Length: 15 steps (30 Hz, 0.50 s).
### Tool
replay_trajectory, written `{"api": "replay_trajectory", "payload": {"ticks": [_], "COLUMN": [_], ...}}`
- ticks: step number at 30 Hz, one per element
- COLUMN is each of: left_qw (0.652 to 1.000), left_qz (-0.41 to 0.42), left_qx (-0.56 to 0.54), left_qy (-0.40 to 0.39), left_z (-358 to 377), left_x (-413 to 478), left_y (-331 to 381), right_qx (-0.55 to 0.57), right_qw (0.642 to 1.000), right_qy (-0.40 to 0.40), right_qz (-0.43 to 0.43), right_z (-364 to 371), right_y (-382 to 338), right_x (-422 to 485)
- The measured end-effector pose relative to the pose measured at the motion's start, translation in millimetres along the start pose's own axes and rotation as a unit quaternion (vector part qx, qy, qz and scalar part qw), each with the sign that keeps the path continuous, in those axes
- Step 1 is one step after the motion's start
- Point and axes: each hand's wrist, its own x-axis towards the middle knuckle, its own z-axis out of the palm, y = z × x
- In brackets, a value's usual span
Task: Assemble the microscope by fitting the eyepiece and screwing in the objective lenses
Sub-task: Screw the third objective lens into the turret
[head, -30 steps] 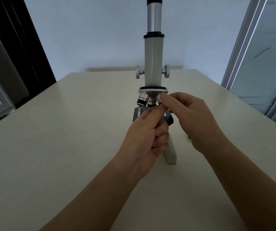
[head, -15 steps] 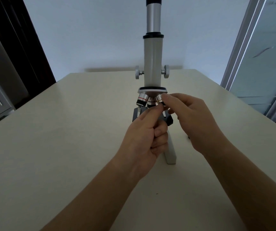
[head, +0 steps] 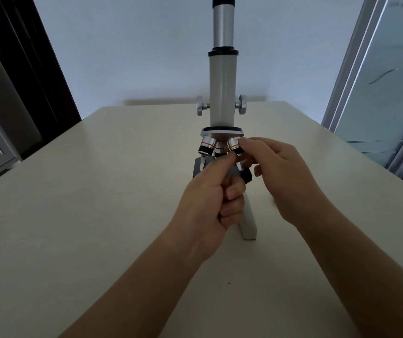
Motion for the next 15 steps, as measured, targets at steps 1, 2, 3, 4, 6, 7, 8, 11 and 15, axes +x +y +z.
{"api": "replay_trajectory", "payload": {"ticks": [1,2,3,4,6,7,8,11,15], "left_qw": [1.000,1.000,1.000,1.000,1.000,1.000,1.000,1.000,1.000], "left_qz": [0.002,0.005,0.008,0.011,0.016,0.017,0.017,0.006,0.006], "left_qx": [0.001,0.002,0.003,0.007,0.016,0.021,0.023,0.007,0.003], "left_qy": [0.000,-0.001,-0.003,-0.005,-0.006,-0.005,-0.004,-0.003,0.004], "left_z": [-0.1,-0.3,-0.6,-0.4,-0.4,-0.4,-0.2,0.2,-0.1], "left_x": [0.0,0.1,0.1,-0.2,-0.4,-0.5,-0.6,-0.4,0.2], "left_y": [-0.1,-0.2,-0.1,-0.2,-0.5,-0.3,-0.3,0.0,-0.3], "right_qx": [0.001,0.003,0.005,0.003,-0.002,-0.003,-0.003,-0.001,0.002], "right_qw": [1.000,1.000,1.000,1.000,1.000,1.000,1.000,1.000,1.000], "right_qy": [-0.002,-0.004,-0.006,-0.006,-0.002,-0.001,0.000,-0.004,-0.002], "right_qz": [0.000,-0.002,-0.004,-0.006,-0.007,-0.007,-0.006,-0.006,-0.006], "right_z": [0.4,1.0,1.4,2.0,2.3,2.2,1.7,0.7,0.1], "right_y": [-0.4,-0.5,-0.6,-0.3,0.1,0.3,0.7,-0.3,-1.0], "right_x": [-0.3,-0.6,-0.8,-0.9,-0.8,-0.5,-0.2,-0.6,-0.8]}}
